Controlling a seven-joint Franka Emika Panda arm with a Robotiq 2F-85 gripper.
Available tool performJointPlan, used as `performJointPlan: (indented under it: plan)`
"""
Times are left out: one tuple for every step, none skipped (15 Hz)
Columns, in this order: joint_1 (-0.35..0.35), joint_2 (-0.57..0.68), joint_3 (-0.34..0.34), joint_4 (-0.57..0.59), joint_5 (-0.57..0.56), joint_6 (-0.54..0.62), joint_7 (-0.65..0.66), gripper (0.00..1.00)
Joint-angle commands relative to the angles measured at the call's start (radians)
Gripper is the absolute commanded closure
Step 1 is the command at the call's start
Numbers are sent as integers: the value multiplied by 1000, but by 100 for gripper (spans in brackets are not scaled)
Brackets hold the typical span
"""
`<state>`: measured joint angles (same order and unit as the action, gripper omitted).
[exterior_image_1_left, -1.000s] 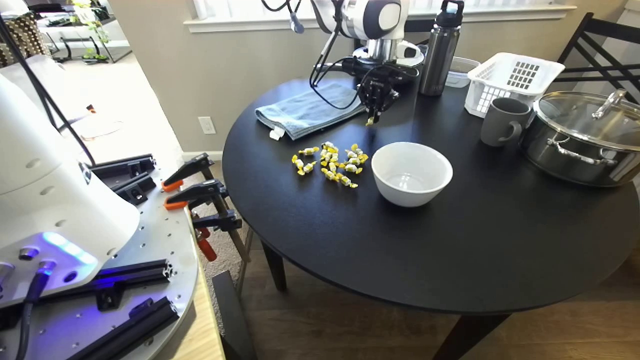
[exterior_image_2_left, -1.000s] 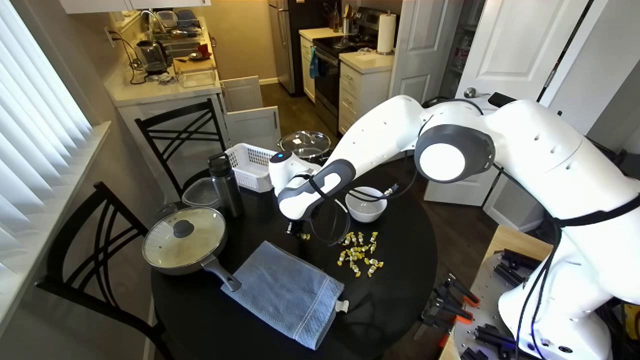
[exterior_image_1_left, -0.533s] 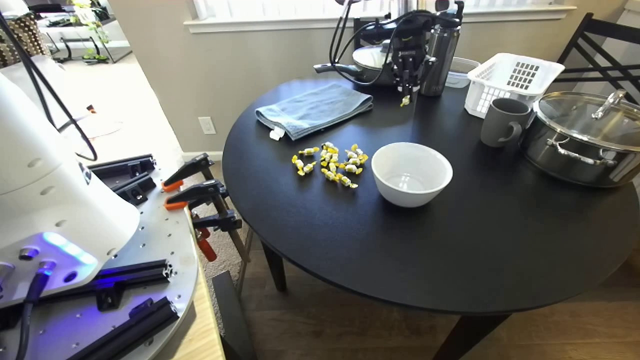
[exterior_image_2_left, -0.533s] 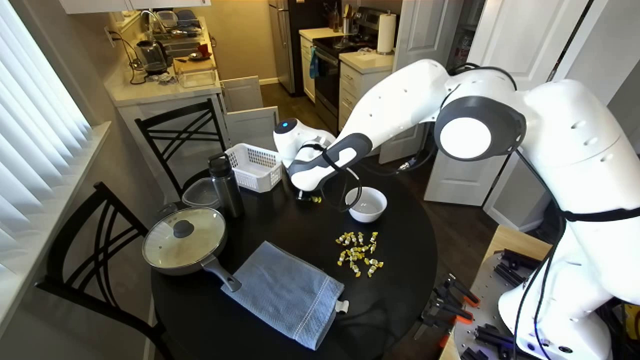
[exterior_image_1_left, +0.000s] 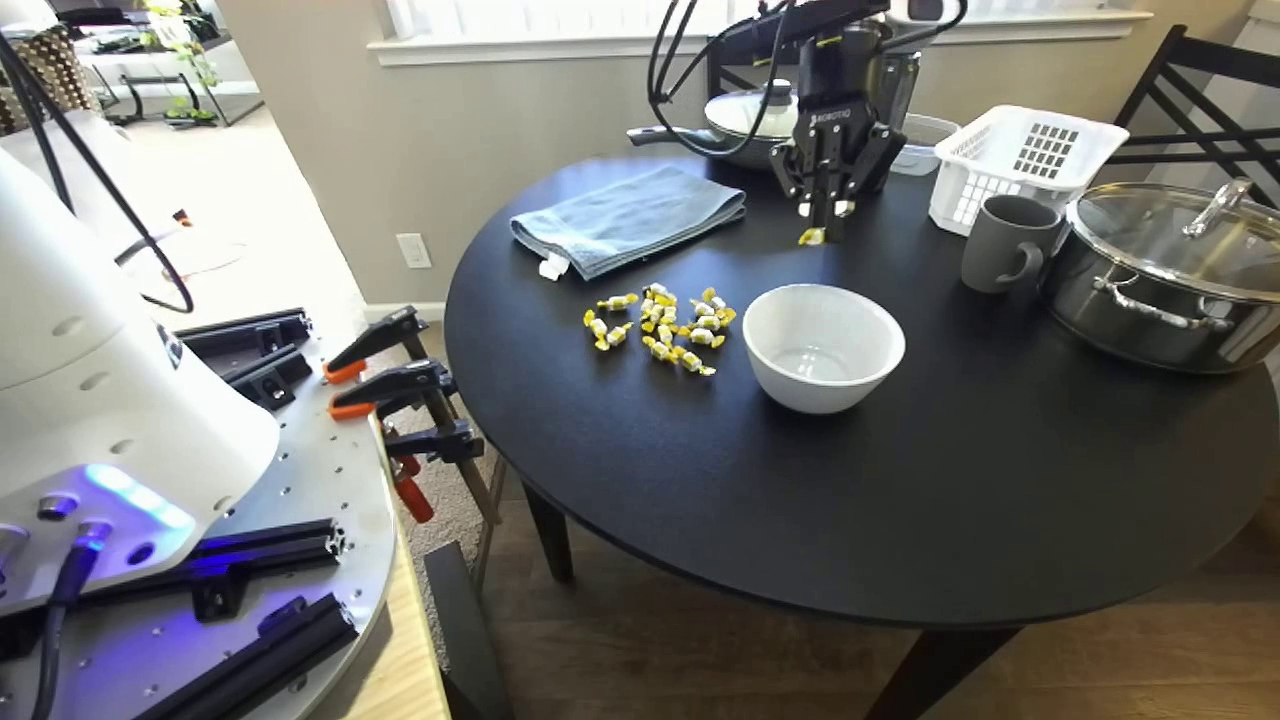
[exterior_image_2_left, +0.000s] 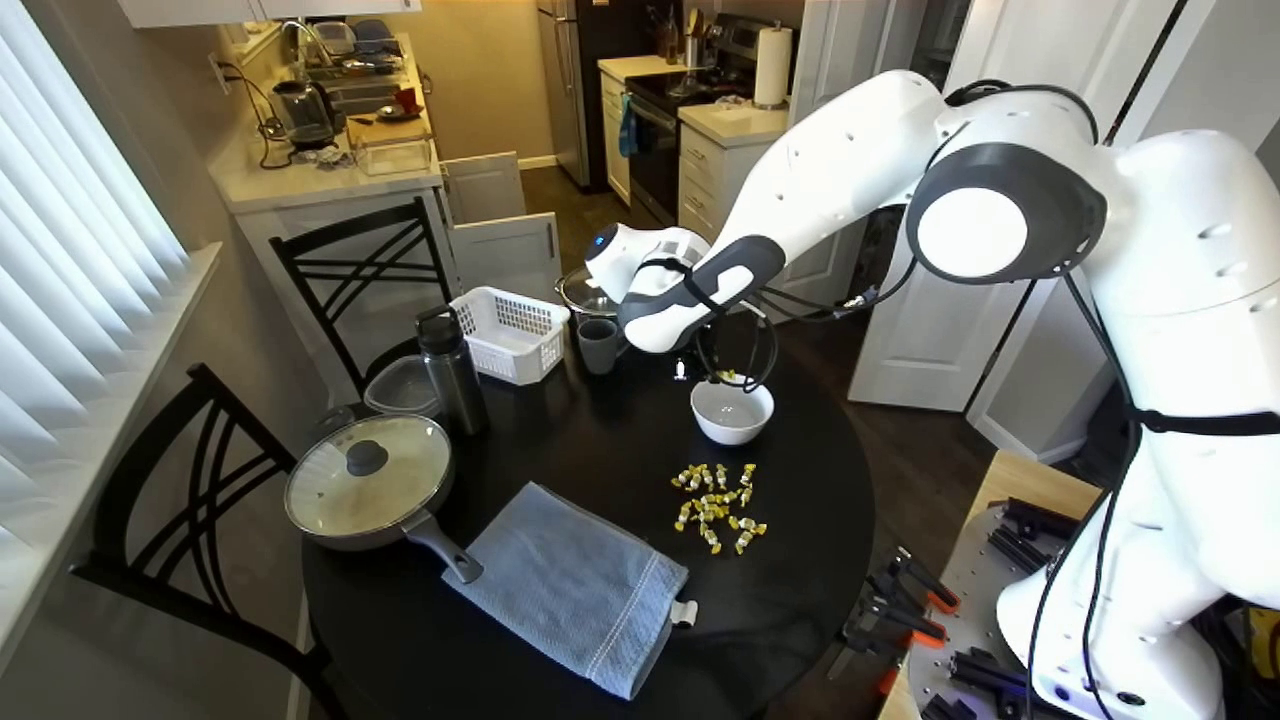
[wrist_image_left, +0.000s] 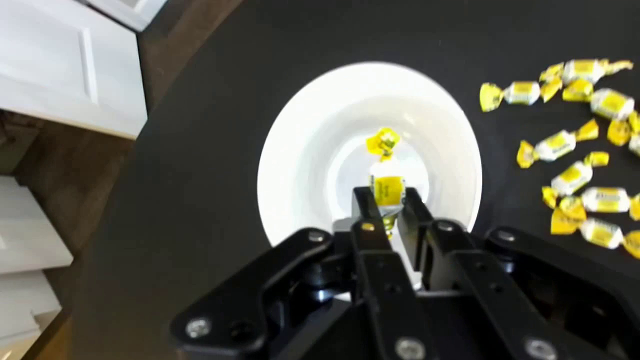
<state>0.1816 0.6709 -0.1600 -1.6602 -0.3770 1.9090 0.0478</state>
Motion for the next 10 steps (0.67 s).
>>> performJointPlan:
  plan:
    - [-21, -11, 33, -81, -25, -111, 31, 96]
    - [-22, -3, 32, -89, -28, -110, 61, 96]
    - [-18, 4, 30, -98, -34, -92, 100, 96]
    - [-14, 9, 29, -104, -41, -75, 130, 96]
    - [-9, 13, 29, -108, -50, -55, 161, 96]
    - [-4, 16, 30, -108, -64, -34, 185, 96]
    - [5, 21, 29, -106, -88, -12, 209, 96]
    - [13, 26, 25, -105, -111, 12, 235, 96]
    - [22, 30, 19, -104, -140, 36, 262, 96]
    - [30, 34, 14, -102, -166, 61, 286, 96]
